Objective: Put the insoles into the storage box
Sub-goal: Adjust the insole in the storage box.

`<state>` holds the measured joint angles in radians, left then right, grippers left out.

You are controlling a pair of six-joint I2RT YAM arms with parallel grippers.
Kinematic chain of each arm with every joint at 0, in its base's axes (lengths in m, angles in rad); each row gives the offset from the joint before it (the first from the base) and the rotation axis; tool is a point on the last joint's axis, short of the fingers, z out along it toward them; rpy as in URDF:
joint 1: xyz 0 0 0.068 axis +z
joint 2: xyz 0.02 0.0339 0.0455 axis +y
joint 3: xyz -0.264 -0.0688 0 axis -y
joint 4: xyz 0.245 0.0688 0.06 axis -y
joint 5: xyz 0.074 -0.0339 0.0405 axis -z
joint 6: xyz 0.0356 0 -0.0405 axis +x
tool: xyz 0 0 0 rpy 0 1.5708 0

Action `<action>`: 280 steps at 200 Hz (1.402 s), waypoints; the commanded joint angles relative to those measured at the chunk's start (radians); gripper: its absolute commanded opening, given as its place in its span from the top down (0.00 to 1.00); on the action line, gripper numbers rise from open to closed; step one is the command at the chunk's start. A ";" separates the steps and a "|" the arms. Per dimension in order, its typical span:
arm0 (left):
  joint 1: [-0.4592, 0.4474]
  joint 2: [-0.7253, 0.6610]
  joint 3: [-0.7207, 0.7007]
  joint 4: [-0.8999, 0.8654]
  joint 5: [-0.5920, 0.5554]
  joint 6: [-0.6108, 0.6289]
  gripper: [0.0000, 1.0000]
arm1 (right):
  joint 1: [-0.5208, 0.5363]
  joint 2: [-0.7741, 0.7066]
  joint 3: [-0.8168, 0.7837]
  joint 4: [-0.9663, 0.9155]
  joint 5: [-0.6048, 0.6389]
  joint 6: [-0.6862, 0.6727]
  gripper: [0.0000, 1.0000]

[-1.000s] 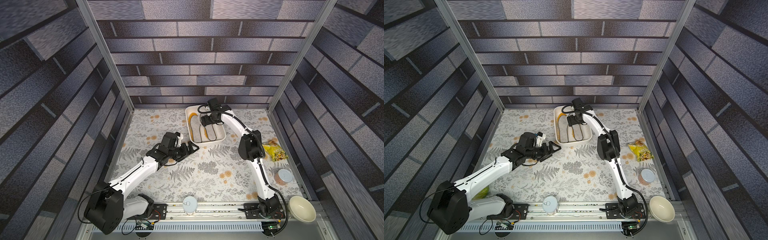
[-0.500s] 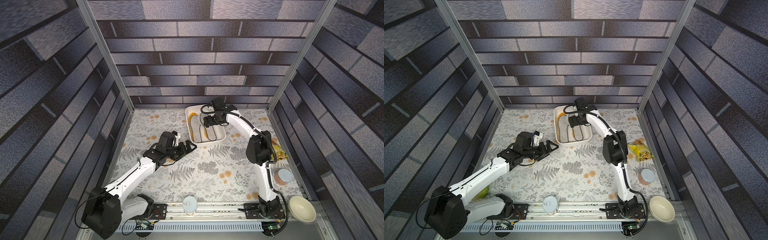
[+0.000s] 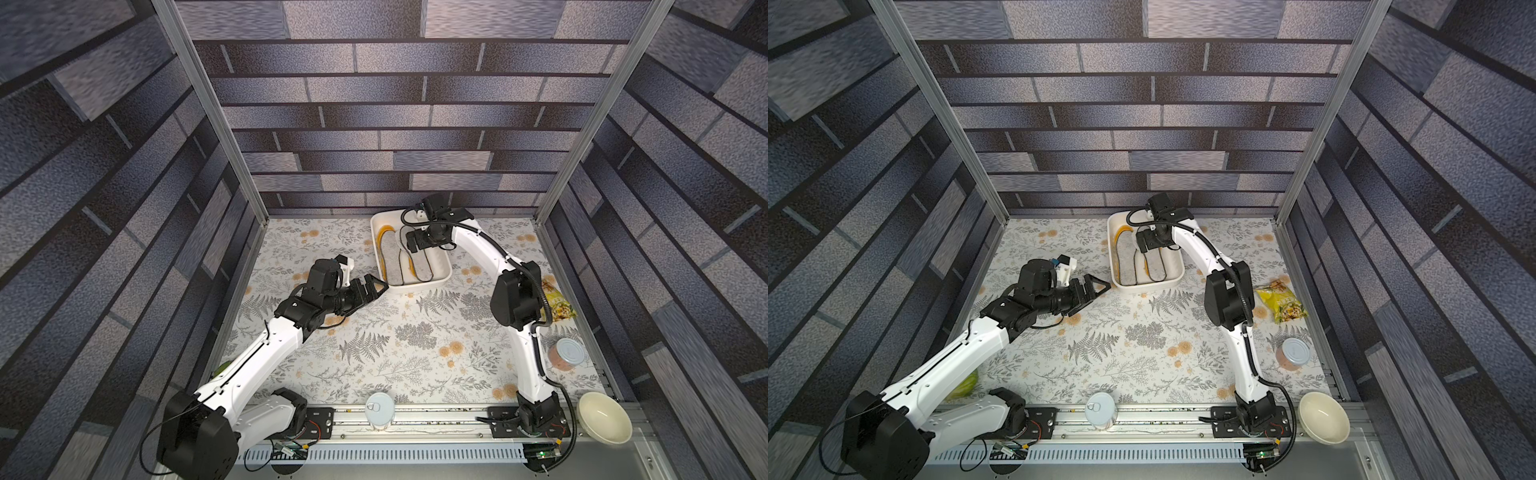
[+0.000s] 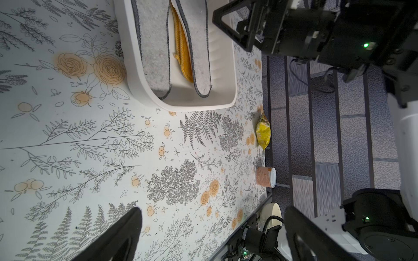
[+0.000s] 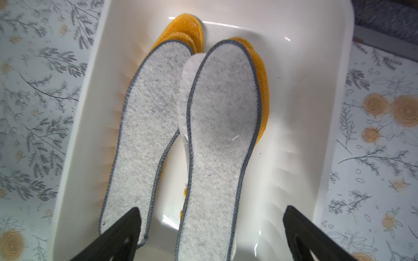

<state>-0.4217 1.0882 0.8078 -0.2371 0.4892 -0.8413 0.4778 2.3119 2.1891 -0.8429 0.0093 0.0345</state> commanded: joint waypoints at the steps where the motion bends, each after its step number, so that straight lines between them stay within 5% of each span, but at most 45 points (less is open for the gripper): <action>1: 0.006 -0.023 -0.008 -0.025 -0.018 0.018 0.00 | 0.002 0.060 0.060 -0.045 0.006 -0.001 0.01; 130: 0.011 0.005 -0.025 0.001 0.000 0.014 0.00 | 0.004 0.171 0.086 -0.025 0.013 0.081 0.03; 280: 0.023 0.006 -0.040 0.016 0.011 0.013 0.00 | 0.015 0.235 0.161 -0.084 0.023 0.194 0.30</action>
<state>-0.4072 1.0901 0.7856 -0.2390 0.4931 -0.8417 0.4850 2.5198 2.3020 -0.8711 0.0254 0.2081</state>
